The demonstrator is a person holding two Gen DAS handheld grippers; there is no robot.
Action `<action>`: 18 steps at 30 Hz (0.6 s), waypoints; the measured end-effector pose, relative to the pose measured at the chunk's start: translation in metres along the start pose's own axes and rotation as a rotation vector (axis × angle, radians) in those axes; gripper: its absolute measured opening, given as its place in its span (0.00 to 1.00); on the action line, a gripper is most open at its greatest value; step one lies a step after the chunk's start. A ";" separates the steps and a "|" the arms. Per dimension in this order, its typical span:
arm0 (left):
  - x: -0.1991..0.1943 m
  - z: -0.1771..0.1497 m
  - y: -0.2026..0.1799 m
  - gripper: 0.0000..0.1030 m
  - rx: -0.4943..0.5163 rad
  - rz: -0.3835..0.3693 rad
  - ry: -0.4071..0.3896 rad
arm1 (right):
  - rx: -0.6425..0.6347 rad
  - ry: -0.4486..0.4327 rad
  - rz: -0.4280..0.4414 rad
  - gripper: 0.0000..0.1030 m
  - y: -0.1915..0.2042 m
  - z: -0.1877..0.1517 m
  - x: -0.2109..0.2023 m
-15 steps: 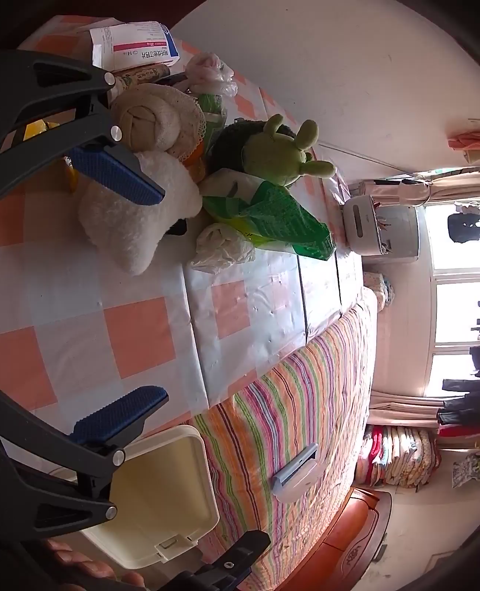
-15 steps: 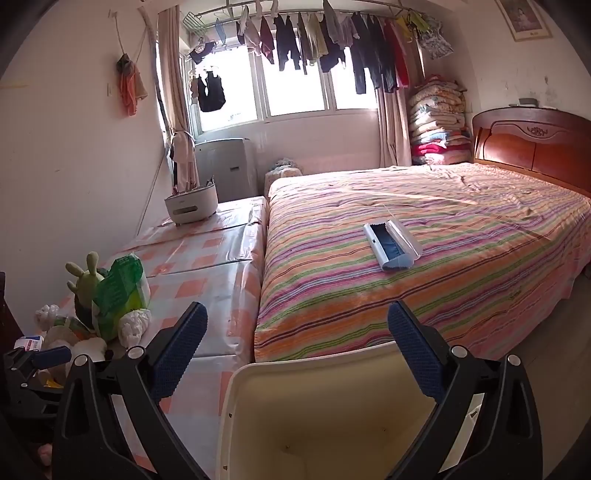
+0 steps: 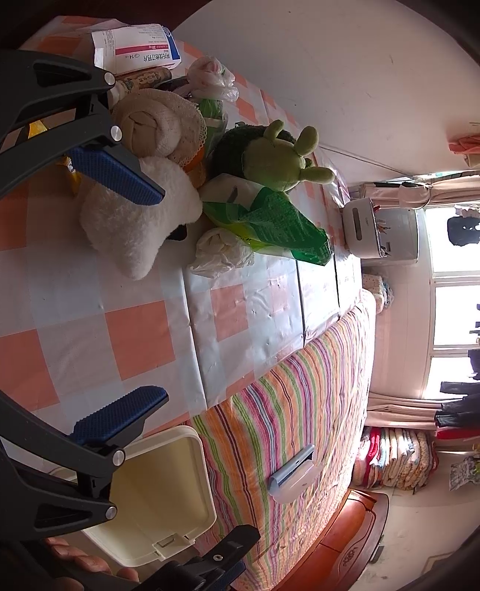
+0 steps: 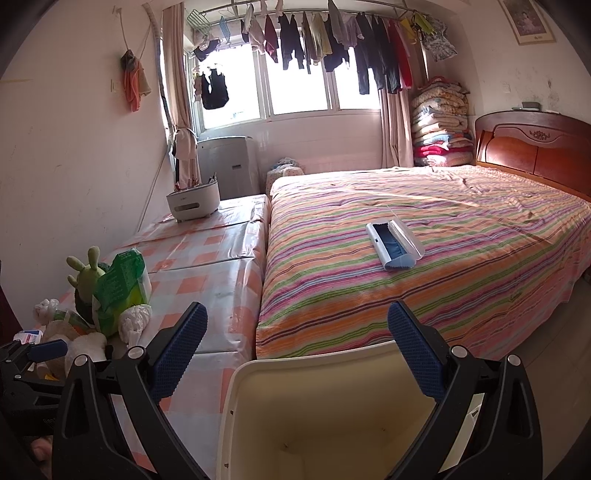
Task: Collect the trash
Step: 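Move the left gripper toward the cluttered items on the table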
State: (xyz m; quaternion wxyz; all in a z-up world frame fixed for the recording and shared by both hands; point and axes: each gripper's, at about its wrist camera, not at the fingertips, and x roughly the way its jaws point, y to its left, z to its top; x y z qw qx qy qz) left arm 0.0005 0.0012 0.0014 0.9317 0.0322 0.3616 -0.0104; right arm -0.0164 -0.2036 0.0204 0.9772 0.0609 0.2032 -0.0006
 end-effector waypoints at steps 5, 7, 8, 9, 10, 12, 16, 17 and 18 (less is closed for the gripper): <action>-0.010 -0.001 0.006 0.93 -0.008 0.006 -0.008 | -0.007 0.002 -0.002 0.94 0.003 -0.001 0.000; -0.012 0.000 0.009 0.93 -0.016 0.004 -0.013 | -0.012 -0.001 -0.001 0.94 0.004 -0.001 -0.001; -0.014 0.000 0.010 0.93 -0.018 0.005 -0.017 | -0.015 -0.003 -0.002 0.94 0.005 -0.001 -0.002; -0.015 0.000 0.011 0.93 -0.019 0.005 -0.021 | -0.021 -0.005 -0.005 0.94 0.006 -0.001 -0.002; -0.017 0.000 0.011 0.93 -0.019 0.007 -0.024 | -0.026 -0.006 -0.006 0.94 0.007 -0.002 -0.002; -0.019 0.000 0.011 0.93 -0.020 0.005 -0.029 | -0.030 -0.001 -0.003 0.94 0.008 -0.002 -0.002; -0.023 -0.001 0.013 0.93 -0.017 0.013 -0.056 | -0.032 0.009 0.003 0.94 0.009 -0.004 0.000; -0.023 -0.001 0.014 0.93 -0.022 0.010 -0.055 | -0.033 0.009 0.002 0.94 0.010 -0.004 0.000; -0.023 -0.002 0.015 0.93 -0.024 0.010 -0.055 | -0.035 0.009 0.002 0.94 0.011 -0.004 0.000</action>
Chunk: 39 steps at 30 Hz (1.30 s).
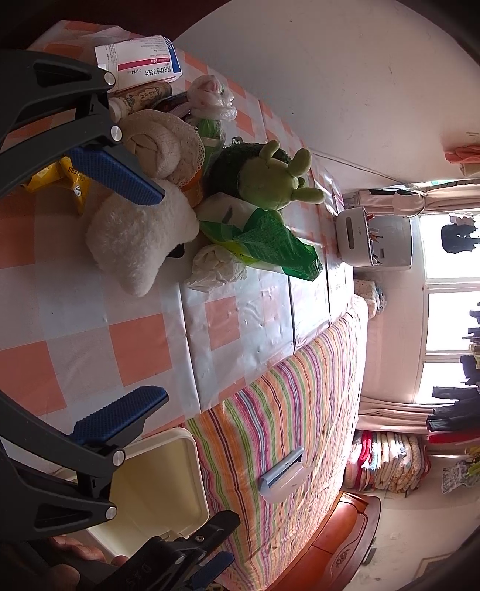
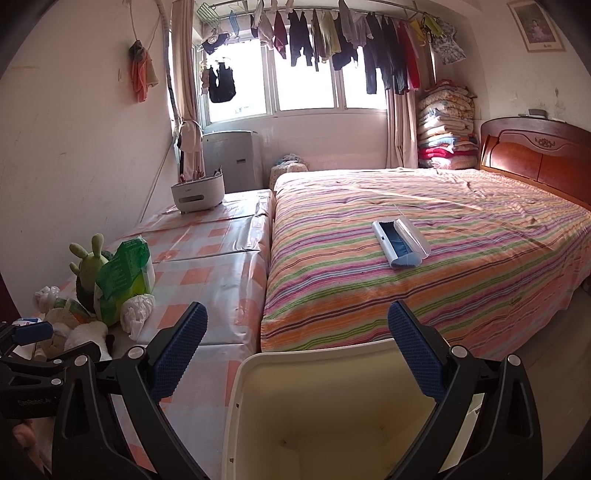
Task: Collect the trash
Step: 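Move the left gripper toward the cluttered items on the table, then grasp the white fluffy plush with the right gripper while the left gripper approaches the white tube box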
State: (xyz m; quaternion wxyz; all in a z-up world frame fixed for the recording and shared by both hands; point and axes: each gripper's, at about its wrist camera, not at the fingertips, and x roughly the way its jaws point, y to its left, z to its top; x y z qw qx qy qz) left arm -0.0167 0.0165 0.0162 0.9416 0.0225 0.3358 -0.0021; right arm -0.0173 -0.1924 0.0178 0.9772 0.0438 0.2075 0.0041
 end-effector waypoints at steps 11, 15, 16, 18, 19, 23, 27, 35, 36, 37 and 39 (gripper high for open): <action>0.002 -0.002 0.007 0.93 -0.006 0.018 0.006 | -0.012 0.008 0.010 0.94 0.006 -0.001 0.002; 0.001 -0.002 0.007 0.93 -0.002 0.022 0.003 | -0.015 0.012 0.011 0.94 0.007 -0.002 0.003; 0.001 -0.002 0.007 0.93 -0.001 0.022 0.003 | -0.013 0.013 0.013 0.94 0.007 -0.002 0.003; 0.001 -0.002 0.008 0.93 -0.005 0.022 -0.002 | -0.011 0.016 0.013 0.94 0.007 -0.002 0.004; 0.001 -0.002 0.009 0.93 -0.009 0.020 -0.007 | -0.010 0.017 0.013 0.94 0.007 -0.002 0.004; 0.001 0.000 0.012 0.93 -0.003 0.037 -0.010 | -0.004 0.024 0.024 0.94 0.007 -0.002 0.005; 0.001 0.002 0.024 0.93 -0.031 0.049 -0.011 | -0.008 0.035 0.043 0.94 0.013 -0.001 0.008; -0.002 0.005 0.050 0.93 -0.061 0.093 0.007 | -0.023 0.057 0.096 0.94 0.034 -0.001 0.014; -0.004 0.006 0.056 0.93 -0.075 0.096 -0.001 | -0.019 0.067 0.110 0.94 0.037 -0.001 0.016; -0.006 0.006 0.063 0.93 -0.089 0.102 -0.008 | -0.012 0.082 0.132 0.94 0.042 0.000 0.020; -0.012 0.007 0.078 0.93 -0.116 0.124 -0.022 | -0.005 0.104 0.175 0.94 0.052 0.000 0.025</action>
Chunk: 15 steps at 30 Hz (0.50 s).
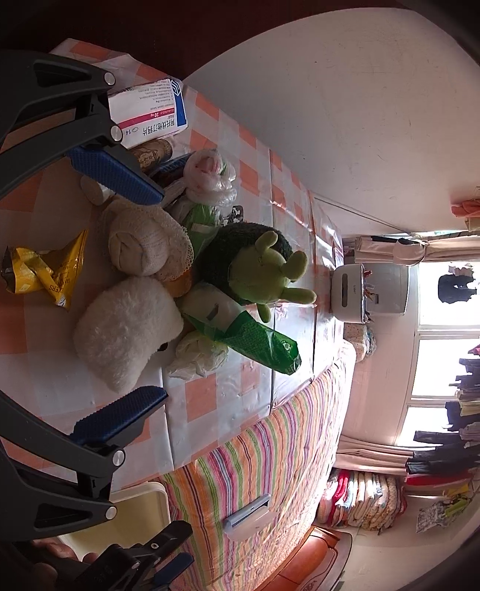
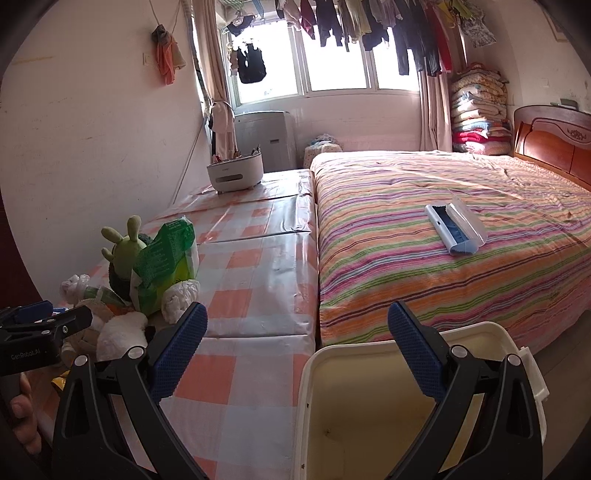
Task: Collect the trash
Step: 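Grasp the white fluffy plush with the right gripper while the left gripper approaches the white tube box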
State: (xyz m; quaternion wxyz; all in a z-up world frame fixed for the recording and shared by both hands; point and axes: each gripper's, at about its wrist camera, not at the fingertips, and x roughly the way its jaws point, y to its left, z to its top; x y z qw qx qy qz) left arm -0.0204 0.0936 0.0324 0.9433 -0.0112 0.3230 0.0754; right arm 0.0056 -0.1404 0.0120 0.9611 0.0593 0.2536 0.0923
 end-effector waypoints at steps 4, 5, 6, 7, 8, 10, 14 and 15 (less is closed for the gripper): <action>-0.006 -0.001 0.027 0.93 -0.046 0.025 -0.009 | -0.045 0.015 0.059 0.94 0.029 -0.003 0.011; -0.008 -0.002 0.033 0.93 -0.051 0.035 -0.014 | -0.059 0.021 0.077 0.94 0.036 -0.004 0.013; -0.010 -0.002 0.038 0.93 -0.055 0.043 -0.017 | -0.070 0.026 0.096 0.94 0.043 -0.005 0.015; -0.011 -0.003 0.044 0.93 -0.063 0.048 -0.020 | -0.081 0.034 0.118 0.94 0.050 -0.007 0.017; -0.013 -0.004 0.049 0.93 -0.070 0.055 -0.025 | -0.091 0.046 0.146 0.94 0.058 -0.009 0.019; -0.016 -0.006 0.058 0.93 -0.080 0.070 -0.030 | -0.111 0.063 0.195 0.94 0.073 -0.012 0.022; -0.022 -0.010 0.072 0.93 -0.096 0.078 -0.031 | -0.166 0.092 0.276 0.94 0.104 -0.019 0.028; -0.023 -0.011 0.074 0.93 -0.096 0.079 -0.030 | -0.180 0.093 0.285 0.94 0.110 -0.020 0.029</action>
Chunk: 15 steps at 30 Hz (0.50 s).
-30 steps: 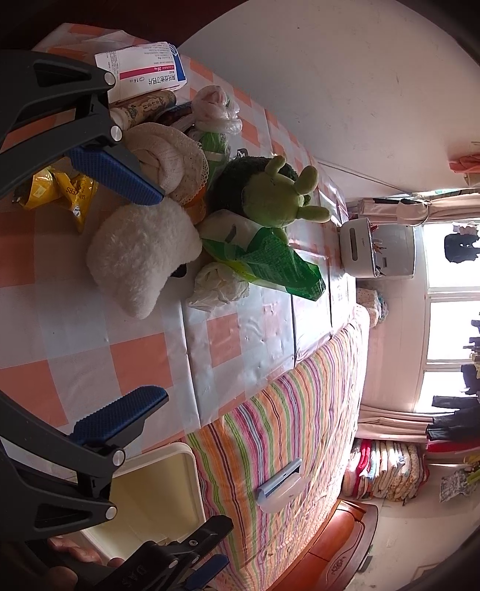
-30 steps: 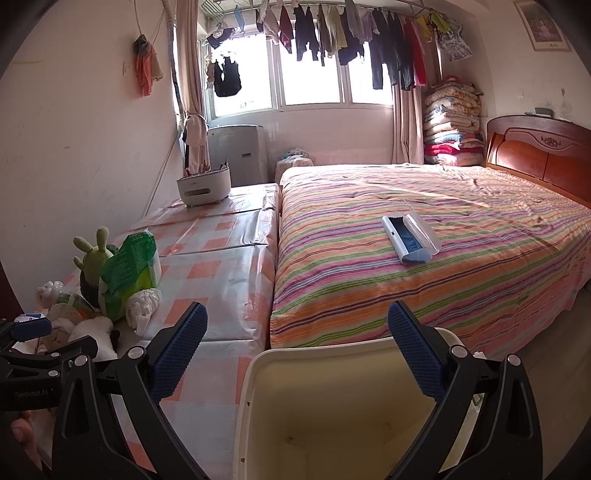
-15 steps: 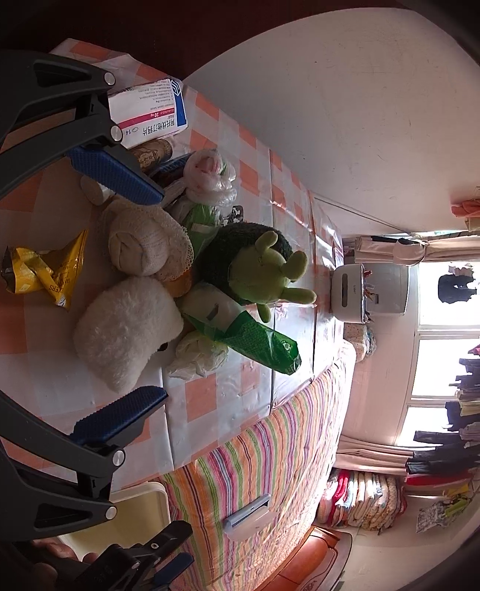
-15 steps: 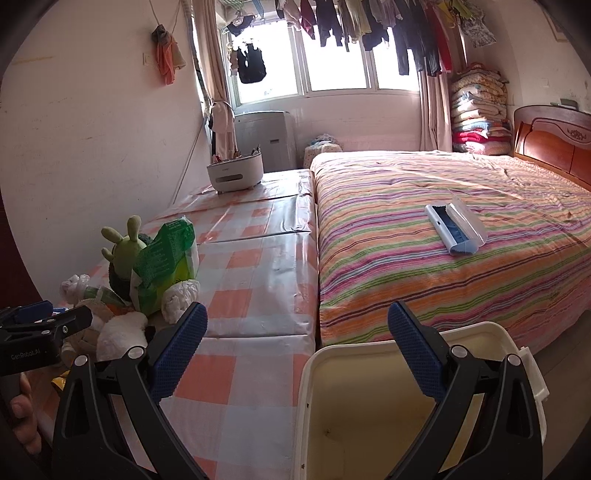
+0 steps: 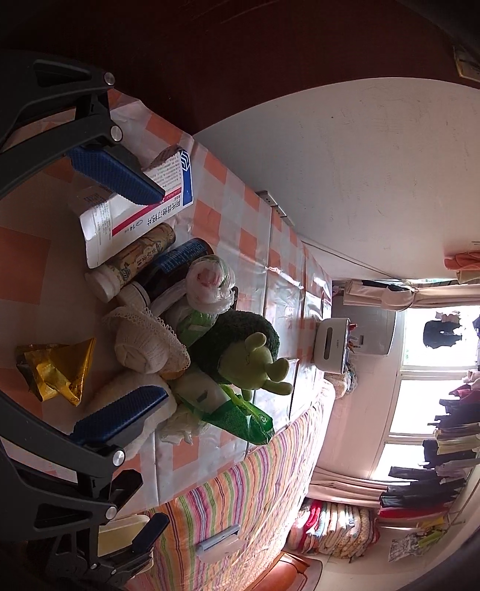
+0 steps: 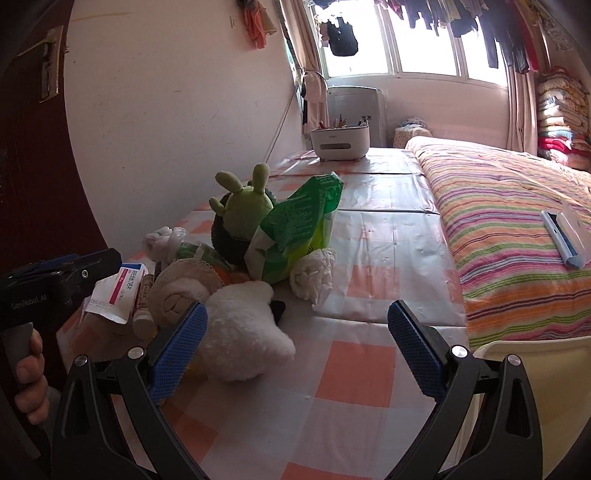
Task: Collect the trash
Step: 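Grasp the white fluffy plush with the right gripper while the left gripper approaches the white tube box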
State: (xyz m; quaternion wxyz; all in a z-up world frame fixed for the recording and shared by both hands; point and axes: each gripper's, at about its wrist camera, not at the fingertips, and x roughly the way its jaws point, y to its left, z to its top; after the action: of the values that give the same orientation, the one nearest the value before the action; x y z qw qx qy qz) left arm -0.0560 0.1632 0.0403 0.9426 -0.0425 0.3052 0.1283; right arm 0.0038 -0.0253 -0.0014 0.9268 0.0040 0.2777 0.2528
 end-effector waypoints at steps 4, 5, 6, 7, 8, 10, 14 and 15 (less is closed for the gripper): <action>-0.002 -0.003 0.009 0.93 -0.007 0.010 0.006 | -0.033 0.033 0.037 0.94 0.016 -0.001 0.011; -0.002 -0.003 0.012 0.93 -0.012 0.014 0.007 | -0.038 0.037 0.041 0.94 0.018 0.000 0.013; -0.002 -0.004 0.015 0.93 -0.018 0.018 0.008 | -0.047 0.046 0.047 0.94 0.021 0.000 0.016; -0.003 -0.004 0.019 0.93 -0.027 0.024 0.007 | -0.059 0.057 0.053 0.94 0.024 0.001 0.019; -0.003 -0.004 0.023 0.93 -0.038 0.030 0.008 | -0.071 0.068 0.058 0.94 0.027 0.001 0.022; -0.001 -0.005 0.032 0.93 -0.059 0.038 0.015 | -0.103 0.092 0.062 0.94 0.032 0.002 0.028; 0.004 -0.005 0.041 0.93 -0.093 0.045 0.037 | -0.166 0.110 0.061 0.94 0.041 0.007 0.036; 0.005 -0.006 0.042 0.93 -0.096 0.046 0.040 | -0.177 0.115 0.059 0.94 0.041 0.009 0.038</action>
State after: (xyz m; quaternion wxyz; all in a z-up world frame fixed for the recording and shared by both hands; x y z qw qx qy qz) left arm -0.0666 0.2043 0.0326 0.9300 -0.0832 0.3184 0.1638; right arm 0.0166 0.0300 -0.0079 0.8981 -0.0842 0.3069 0.3034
